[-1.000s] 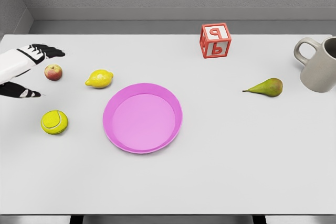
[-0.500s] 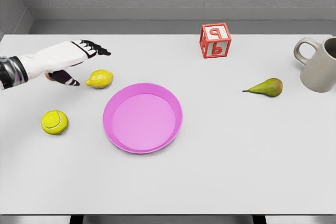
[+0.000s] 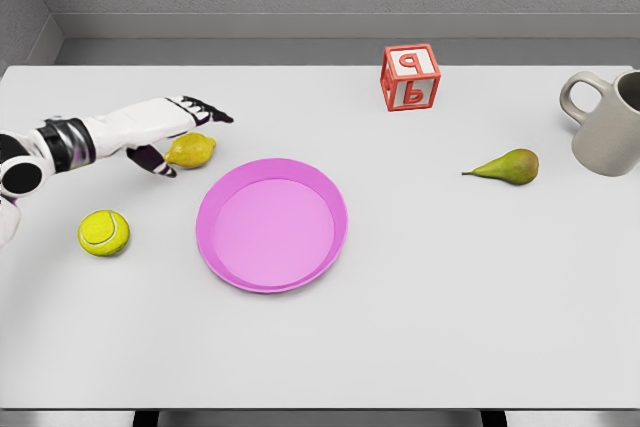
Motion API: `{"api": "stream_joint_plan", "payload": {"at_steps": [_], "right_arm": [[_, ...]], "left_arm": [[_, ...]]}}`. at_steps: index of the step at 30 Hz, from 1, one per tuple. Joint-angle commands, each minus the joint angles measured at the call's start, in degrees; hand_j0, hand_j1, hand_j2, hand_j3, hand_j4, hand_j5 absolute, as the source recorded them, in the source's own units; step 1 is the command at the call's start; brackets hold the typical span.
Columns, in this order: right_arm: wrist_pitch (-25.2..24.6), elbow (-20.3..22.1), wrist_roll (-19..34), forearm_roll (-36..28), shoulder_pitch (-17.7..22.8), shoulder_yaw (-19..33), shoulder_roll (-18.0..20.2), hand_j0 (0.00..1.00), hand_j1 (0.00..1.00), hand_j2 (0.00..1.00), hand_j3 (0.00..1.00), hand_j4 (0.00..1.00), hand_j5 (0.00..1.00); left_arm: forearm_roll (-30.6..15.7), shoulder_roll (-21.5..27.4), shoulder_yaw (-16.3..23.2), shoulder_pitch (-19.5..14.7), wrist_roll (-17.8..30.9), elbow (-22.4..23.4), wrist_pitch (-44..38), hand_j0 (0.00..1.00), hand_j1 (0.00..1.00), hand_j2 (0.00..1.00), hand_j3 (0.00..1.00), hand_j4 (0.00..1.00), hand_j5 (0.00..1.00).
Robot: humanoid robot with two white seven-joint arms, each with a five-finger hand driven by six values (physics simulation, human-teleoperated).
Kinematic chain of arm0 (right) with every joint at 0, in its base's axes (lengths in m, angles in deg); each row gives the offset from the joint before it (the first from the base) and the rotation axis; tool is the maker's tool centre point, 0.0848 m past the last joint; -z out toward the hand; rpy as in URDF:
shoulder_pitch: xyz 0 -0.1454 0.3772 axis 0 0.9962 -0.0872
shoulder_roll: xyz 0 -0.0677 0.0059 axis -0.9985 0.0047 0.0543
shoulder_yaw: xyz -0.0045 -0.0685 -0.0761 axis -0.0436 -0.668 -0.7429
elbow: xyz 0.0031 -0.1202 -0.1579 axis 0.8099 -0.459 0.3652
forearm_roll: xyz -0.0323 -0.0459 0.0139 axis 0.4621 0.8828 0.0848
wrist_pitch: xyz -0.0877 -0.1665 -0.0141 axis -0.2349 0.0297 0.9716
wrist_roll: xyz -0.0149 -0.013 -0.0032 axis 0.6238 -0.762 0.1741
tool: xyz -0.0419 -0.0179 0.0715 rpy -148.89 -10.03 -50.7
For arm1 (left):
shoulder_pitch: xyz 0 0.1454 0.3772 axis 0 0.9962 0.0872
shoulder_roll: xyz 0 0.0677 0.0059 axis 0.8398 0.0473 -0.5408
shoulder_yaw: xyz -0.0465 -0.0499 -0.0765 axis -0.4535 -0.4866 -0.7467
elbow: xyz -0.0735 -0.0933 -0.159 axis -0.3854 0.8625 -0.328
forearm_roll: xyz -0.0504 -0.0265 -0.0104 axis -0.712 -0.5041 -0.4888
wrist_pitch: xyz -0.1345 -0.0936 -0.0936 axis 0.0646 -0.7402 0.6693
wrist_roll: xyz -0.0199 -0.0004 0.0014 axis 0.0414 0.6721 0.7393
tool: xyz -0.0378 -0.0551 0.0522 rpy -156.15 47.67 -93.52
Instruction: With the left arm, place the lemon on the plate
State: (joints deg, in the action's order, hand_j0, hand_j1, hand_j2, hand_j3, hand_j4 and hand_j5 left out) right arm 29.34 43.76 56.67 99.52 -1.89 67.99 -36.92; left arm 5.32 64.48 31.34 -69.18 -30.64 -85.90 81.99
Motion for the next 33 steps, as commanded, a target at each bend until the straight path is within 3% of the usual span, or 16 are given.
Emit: {"api": "stream_joint_plan", "payload": {"at_steps": [1,5,7,18,21,25,33], "right_arm": [[0.0,0.0,0.0,-0.01,0.0,-0.06,0.0,1.0,1.0,1.0,1.0,1.0,1.0],[0.0,0.0,0.0,-0.01,-0.09,0.03,0.0,1.0,1.0,1.0,1.0,1.0,1.0],[0.0,0.0,0.0,-0.01,0.0,0.03,0.0,1.0,1.0,1.0,1.0,1.0,1.0],[0.0,0.0,0.0,-0.01,-0.09,0.03,0.0,1.0,1.0,1.0,1.0,1.0,1.0],[0.0,0.0,0.0,-0.01,0.0,0.03,0.0,1.0,1.0,1.0,1.0,1.0,1.0],[0.0,0.0,0.0,-0.01,0.0,0.03,0.0,1.0,1.0,1.0,1.0,1.0,1.0],[0.0,0.0,0.0,-0.09,-0.09,0.03,0.0,1.0,1.0,1.0,1.0,1.0,1.0]], "left_arm": [[-0.28,-0.8,0.29,0.0,-0.02,0.68,-0.13,1.0,1.0,1.0,1.0,1.0,1.0],[-0.2,-1.68,0.29,-0.35,-0.02,2.34,-0.13,1.0,1.0,1.0,1.0,1.0,1.0],[-0.2,-1.68,0.2,-1.23,-0.02,5.86,-0.13,1.0,1.0,1.0,1.0,1.0,1.0],[0.33,-1.68,0.29,-1.93,0.07,6.74,-0.13,1.0,1.0,1.0,1.0,1.0,1.0],[1.12,-1.68,1.87,-2.37,0.07,6.57,-0.13,1.0,1.0,1.0,1.0,1.0,1.0],[1.65,-1.68,2.93,-2.9,1.82,6.3,-0.13,0.84,0.84,0.84,0.84,0.84,0.84],[1.65,-1.07,2.66,-2.99,1.91,6.39,-0.13,0.8,0.8,0.8,0.8,0.8,0.8]]}}
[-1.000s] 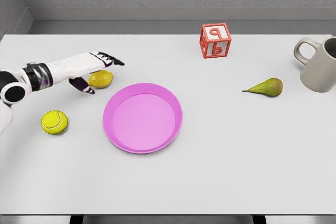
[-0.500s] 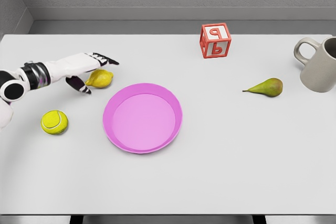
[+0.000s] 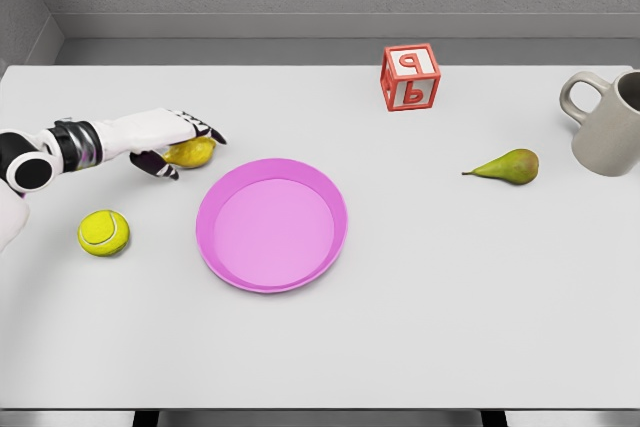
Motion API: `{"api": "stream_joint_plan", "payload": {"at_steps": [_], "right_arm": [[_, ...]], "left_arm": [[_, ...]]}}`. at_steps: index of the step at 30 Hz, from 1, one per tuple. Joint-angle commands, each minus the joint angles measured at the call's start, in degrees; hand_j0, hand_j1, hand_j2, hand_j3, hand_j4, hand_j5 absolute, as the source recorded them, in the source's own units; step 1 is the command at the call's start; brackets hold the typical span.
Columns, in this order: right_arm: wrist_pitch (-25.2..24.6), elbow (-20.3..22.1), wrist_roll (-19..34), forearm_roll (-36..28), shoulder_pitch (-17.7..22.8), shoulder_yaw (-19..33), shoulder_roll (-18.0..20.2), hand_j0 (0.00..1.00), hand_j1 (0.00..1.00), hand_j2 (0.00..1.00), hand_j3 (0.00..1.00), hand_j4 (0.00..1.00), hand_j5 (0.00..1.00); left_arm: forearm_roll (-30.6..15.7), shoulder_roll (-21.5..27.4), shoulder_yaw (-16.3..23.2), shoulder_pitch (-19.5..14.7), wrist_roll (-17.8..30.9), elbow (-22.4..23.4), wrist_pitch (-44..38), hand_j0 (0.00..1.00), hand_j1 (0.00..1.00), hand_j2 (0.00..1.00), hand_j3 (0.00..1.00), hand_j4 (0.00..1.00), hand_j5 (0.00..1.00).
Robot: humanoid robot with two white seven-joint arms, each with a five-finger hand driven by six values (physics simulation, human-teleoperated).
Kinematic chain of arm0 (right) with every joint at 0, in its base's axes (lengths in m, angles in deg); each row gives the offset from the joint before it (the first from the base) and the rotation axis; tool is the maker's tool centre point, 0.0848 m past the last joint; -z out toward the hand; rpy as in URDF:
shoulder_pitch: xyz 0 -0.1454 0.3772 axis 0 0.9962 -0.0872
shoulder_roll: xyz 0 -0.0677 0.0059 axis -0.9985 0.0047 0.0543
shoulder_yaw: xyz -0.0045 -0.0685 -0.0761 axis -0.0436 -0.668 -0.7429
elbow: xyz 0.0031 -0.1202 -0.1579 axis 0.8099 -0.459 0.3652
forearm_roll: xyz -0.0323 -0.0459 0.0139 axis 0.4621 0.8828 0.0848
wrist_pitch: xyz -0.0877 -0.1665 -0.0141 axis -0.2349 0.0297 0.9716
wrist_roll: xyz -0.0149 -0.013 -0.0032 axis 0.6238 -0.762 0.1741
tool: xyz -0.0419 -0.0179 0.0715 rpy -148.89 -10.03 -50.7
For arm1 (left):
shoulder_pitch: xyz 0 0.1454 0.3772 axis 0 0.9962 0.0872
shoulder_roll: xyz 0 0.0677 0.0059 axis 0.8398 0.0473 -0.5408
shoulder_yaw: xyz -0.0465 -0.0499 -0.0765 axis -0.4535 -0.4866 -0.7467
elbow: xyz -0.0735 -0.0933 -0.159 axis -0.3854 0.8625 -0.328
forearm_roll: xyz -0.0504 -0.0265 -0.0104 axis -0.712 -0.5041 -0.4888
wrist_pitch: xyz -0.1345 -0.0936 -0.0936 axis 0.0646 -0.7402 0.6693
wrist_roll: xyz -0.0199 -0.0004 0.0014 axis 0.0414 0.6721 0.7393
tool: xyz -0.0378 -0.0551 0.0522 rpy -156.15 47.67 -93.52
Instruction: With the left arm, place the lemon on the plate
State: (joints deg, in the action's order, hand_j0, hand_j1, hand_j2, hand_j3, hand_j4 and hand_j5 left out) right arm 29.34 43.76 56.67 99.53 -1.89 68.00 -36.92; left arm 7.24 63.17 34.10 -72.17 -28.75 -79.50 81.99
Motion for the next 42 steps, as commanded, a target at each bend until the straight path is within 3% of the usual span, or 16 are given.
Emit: {"api": "stream_joint_plan", "payload": {"at_steps": [1,16,30,36,42], "right_arm": [[0.0,0.0,0.0,-0.02,0.0,0.02,0.0,1.0,1.0,1.0,1.0,1.0,1.0],[0.0,0.0,0.0,-0.1,0.0,0.02,0.0,1.0,1.0,1.0,1.0,1.0,1.0],[0.0,0.0,0.0,-0.02,0.0,0.02,0.0,1.0,1.0,1.0,1.0,1.0,1.0],[0.0,0.0,0.0,-0.02,0.0,0.02,0.0,1.0,1.0,1.0,1.0,1.0,1.0],[0.0,0.0,0.0,-0.02,0.0,0.02,0.0,1.0,1.0,1.0,1.0,1.0,1.0]], "left_arm": [[-0.45,0.25,-0.09,0.0,0.11,-0.01,-0.13,0.79,0.79,0.79,0.79,0.79,0.79],[-0.54,0.16,-0.01,-0.35,0.99,-0.1,-0.13,0.59,0.59,0.59,0.59,0.59,0.59],[-1.15,0.25,-0.97,-0.44,0.91,-2.03,-0.13,0.59,0.59,0.59,0.59,0.59,0.59],[-2.12,-0.19,-3.52,-0.26,0.91,-2.3,-0.13,0.59,0.59,0.59,0.59,0.59,0.59],[-3.35,-0.19,-3.43,0.35,0.91,-6.43,-0.13,0.59,0.59,0.59,0.59,0.59,0.59]]}}
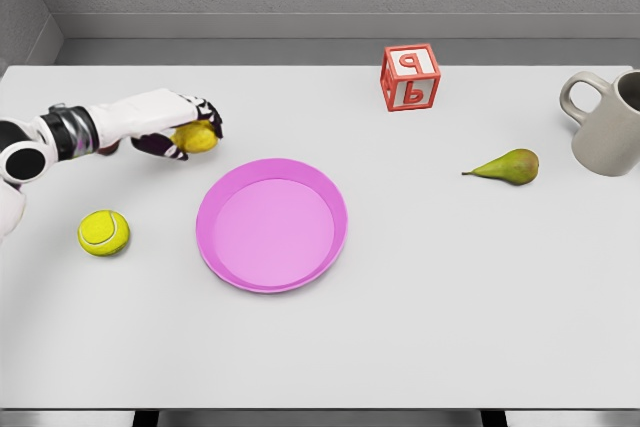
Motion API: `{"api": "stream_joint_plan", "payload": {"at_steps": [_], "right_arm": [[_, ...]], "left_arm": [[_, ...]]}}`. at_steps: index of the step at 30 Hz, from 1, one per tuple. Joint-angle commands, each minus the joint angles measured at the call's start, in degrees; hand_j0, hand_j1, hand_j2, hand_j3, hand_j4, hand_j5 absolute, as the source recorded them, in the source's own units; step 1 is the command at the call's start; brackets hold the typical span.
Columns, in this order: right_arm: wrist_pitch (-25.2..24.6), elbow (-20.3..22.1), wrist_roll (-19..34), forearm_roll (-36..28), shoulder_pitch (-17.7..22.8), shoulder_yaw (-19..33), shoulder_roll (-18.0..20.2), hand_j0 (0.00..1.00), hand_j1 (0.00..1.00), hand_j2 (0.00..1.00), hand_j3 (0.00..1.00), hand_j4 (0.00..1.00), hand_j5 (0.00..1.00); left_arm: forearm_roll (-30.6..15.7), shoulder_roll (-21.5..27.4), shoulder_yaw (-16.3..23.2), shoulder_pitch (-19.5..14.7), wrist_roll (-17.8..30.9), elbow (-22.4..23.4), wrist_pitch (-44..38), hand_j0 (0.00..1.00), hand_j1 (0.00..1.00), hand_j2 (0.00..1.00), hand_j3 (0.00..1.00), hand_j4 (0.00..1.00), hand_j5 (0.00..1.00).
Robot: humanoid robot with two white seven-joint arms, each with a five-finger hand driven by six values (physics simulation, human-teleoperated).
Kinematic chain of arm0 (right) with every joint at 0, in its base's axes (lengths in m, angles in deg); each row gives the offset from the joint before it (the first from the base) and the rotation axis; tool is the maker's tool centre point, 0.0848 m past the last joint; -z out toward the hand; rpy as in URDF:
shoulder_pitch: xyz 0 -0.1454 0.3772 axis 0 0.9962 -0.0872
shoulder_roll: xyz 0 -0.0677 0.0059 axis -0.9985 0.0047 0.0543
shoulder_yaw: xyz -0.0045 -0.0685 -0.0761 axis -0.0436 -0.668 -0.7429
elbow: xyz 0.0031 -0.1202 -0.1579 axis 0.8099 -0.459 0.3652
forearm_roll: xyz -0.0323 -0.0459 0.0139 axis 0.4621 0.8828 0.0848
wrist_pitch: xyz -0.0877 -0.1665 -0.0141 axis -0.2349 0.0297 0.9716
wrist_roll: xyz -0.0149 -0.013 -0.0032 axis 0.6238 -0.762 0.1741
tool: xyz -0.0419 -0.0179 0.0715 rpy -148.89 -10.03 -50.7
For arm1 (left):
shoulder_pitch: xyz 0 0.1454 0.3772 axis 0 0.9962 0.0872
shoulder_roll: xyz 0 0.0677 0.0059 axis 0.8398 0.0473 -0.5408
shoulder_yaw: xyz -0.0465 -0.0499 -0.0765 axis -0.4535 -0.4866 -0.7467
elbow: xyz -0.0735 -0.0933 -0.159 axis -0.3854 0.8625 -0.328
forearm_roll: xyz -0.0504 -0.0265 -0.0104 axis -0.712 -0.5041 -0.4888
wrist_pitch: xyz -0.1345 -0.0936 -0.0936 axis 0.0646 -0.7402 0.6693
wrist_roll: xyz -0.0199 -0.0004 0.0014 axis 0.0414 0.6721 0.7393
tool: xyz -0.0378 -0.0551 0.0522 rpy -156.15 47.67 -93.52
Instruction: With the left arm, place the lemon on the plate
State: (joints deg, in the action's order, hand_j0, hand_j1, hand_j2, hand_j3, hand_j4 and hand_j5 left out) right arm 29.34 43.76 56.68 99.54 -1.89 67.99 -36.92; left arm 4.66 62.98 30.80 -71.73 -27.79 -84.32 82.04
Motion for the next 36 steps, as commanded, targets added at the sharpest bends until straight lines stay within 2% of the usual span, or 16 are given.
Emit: {"api": "stream_joint_plan", "payload": {"at_steps": [1,7,13,19,26,29,31,33,35,36], "right_arm": [[0.0,0.0,-0.01,-0.02,0.0,-0.06,0.0,1.0,1.0,1.0,1.0,1.0,1.0],[0.0,0.0,-0.01,-0.02,0.0,0.02,0.0,1.0,1.0,1.0,1.0,1.0,1.0],[0.0,0.0,-0.01,-0.11,0.0,0.02,0.0,1.0,1.0,1.0,1.0,1.0,1.0],[0.0,0.0,-0.01,-0.02,0.0,0.02,0.0,1.0,1.0,1.0,1.0,1.0,1.0],[0.0,0.0,-0.01,-0.02,0.0,-0.06,0.0,1.0,1.0,1.0,1.0,1.0,1.0],[0.0,0.0,-0.01,-0.02,0.0,0.02,0.0,1.0,1.0,1.0,1.0,1.0,1.0],[0.0,0.0,-0.01,-0.02,0.0,0.02,0.0,1.0,1.0,1.0,1.0,1.0,1.0],[0.0,0.0,-0.01,-0.11,0.0,-0.06,0.0,1.0,1.0,1.0,1.0,1.0,1.0],[0.0,0.0,-0.01,-0.02,0.0,0.02,0.0,1.0,1.0,1.0,1.0,1.0,1.0],[0.0,0.0,-0.01,-0.02,0.0,0.02,0.0,1.0,1.0,1.0,1.0,1.0,1.0]], "left_arm": [[-0.94,0.09,0.04,0.0,-0.06,-2.31,-0.18,0.59,0.59,0.59,0.59,0.59,0.59],[-2.7,0.09,0.22,0.0,-0.06,-2.93,-0.18,0.57,0.57,0.57,0.57,0.57,0.57],[-3.84,0.27,0.84,0.17,-0.06,-6.0,-0.18,0.57,0.57,0.57,0.57,0.57,0.57],[-3.93,0.44,1.36,3.16,-0.06,-12.68,-0.18,0.57,0.57,0.57,0.57,0.57,0.57],[-4.02,0.7,1.36,3.34,-0.06,-14.88,-0.18,0.56,0.56,0.56,0.56,0.56,0.56],[-4.19,1.32,0.66,4.74,0.03,-17.08,-0.18,0.57,0.57,0.57,0.57,0.57,0.57],[-4.28,1.49,0.4,5.54,0.03,-18.14,-0.18,0.61,0.61,0.61,0.61,0.61,0.61],[-7.7,1.93,-0.13,5.54,-0.14,-17.52,-0.18,0.96,0.96,0.96,0.96,0.96,0.96],[-8.06,1.94,-2.32,5.45,-0.23,-15.33,-0.18,1.0,1.0,1.0,1.0,1.0,1.0],[-8.24,2.02,-4.7,5.27,-0.23,-12.07,-0.18,1.0,1.0,1.0,1.0,1.0,1.0]]}}
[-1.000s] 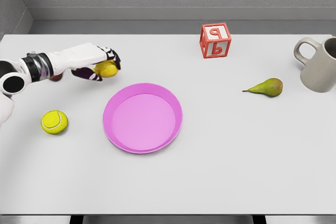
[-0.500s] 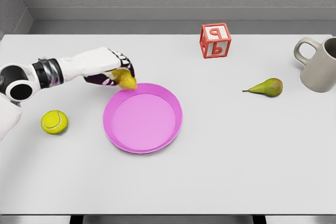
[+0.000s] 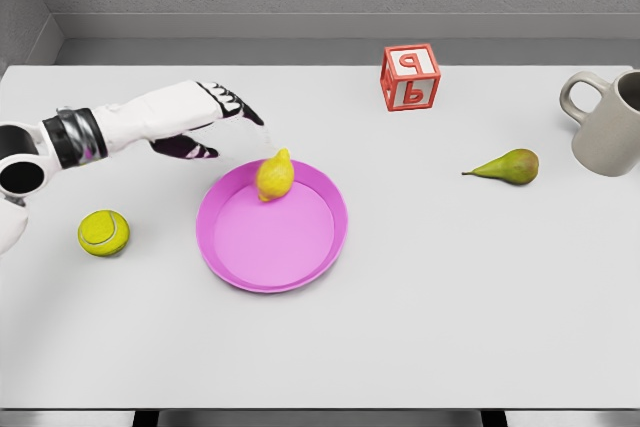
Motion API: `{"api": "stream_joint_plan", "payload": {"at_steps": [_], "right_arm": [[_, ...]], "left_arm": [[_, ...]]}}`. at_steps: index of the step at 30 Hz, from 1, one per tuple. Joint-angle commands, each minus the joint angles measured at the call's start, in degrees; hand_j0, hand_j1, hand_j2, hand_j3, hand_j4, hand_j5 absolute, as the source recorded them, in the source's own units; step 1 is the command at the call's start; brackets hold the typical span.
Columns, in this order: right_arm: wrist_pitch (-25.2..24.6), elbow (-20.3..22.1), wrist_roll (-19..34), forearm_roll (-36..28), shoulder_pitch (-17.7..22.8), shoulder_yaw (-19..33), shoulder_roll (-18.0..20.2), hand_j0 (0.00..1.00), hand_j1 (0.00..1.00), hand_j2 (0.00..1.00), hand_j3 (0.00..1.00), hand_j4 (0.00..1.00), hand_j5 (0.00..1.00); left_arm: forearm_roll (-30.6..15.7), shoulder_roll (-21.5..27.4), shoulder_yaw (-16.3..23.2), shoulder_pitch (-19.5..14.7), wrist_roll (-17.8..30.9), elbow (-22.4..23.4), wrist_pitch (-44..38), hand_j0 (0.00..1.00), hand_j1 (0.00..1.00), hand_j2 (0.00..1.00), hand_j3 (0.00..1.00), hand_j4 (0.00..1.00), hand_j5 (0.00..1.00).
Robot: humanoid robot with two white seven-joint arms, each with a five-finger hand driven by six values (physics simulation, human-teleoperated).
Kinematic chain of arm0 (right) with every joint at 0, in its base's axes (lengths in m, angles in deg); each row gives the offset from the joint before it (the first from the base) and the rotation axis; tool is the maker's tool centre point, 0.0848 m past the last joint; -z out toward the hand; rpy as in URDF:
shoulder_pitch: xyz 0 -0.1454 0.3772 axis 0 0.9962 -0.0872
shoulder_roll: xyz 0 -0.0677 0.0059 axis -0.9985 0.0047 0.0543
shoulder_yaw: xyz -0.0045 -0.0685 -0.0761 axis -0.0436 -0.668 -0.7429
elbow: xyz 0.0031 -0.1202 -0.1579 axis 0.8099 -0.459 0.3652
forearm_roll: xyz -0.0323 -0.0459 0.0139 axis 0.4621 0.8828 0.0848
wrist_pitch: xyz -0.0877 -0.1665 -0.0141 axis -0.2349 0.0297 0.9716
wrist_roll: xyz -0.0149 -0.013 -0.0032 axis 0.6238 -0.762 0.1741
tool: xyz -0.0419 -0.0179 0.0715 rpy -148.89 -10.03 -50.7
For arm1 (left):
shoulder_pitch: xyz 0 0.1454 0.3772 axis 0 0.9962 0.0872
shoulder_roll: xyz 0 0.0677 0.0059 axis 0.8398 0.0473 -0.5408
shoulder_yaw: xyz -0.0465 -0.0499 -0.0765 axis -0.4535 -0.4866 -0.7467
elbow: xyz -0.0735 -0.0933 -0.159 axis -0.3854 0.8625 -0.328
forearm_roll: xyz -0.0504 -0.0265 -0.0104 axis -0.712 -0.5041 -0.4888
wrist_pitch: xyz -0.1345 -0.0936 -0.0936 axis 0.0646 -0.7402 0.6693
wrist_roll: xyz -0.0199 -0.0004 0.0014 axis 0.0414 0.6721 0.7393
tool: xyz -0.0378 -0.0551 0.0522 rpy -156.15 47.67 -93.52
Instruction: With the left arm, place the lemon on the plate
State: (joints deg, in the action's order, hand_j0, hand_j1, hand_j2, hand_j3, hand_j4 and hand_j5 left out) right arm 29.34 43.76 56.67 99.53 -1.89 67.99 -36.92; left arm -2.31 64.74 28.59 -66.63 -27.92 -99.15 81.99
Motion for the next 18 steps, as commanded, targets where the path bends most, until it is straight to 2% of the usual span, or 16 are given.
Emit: {"api": "stream_joint_plan", "payload": {"at_steps": [1,2,4,5,7,10,13,14,18], "right_arm": [[0.0,0.0,0.0,-0.01,0.0,0.03,0.0,1.0,1.0,1.0,1.0,1.0,1.0],[0.0,0.0,0.0,-0.01,-0.09,-0.06,0.0,1.0,1.0,1.0,1.0,1.0,1.0],[0.0,0.0,0.0,-0.1,0.0,0.03,0.0,1.0,1.0,1.0,1.0,1.0,1.0],[0.0,0.0,0.0,-0.01,0.0,-0.06,0.0,1.0,1.0,1.0,1.0,1.0,1.0],[0.0,0.0,0.0,-0.01,0.0,0.03,0.0,1.0,1.0,1.0,1.0,1.0,1.0],[0.0,0.0,0.0,-0.01,0.0,0.03,0.0,1.0,1.0,1.0,1.0,1.0,1.0],[0.0,0.0,0.0,-0.01,0.0,0.03,0.0,1.0,1.0,1.0,1.0,1.0,1.0],[0.0,0.0,0.0,-0.01,0.0,0.03,0.0,1.0,1.0,1.0,1.0,1.0,1.0],[0.0,0.0,0.0,-0.01,0.0,0.03,0.0,1.0,1.0,1.0,1.0,1.0,1.0]], "left_arm": [[-1.27,0.26,-3.38,0.0,-0.1,4.42,-0.14,1.0,1.0,1.0,1.0,1.0,1.0],[-1.27,0.17,-4.78,-0.18,-0.02,6.98,-0.14,1.0,1.0,1.0,1.0,1.0,1.0],[-1.8,0.08,-8.04,-0.53,-0.02,15.06,-0.14,1.0,1.0,1.0,1.0,1.0,1.0],[-1.88,0.17,-8.04,-0.53,-0.1,15.77,-0.14,1.0,1.0,1.0,1.0,1.0,1.0],[-1.88,0.7,-8.04,-0.18,-0.02,15.86,-0.14,1.0,1.0,1.0,1.0,1.0,1.0],[-1.97,2.19,-10.85,0.35,-0.02,15.86,-0.14,1.0,1.0,1.0,1.0,1.0,1.0],[-2.06,2.98,-11.55,0.61,-0.02,15.86,-0.14,1.0,1.0,1.0,1.0,1.0,1.0],[-2.15,3.69,-12.34,1.84,-0.02,15.77,-0.14,1.0,1.0,1.0,1.0,1.0,1.0],[-2.41,3.77,-12.87,2.2,-0.02,15.77,-0.14,1.0,1.0,1.0,1.0,1.0,1.0]]}}
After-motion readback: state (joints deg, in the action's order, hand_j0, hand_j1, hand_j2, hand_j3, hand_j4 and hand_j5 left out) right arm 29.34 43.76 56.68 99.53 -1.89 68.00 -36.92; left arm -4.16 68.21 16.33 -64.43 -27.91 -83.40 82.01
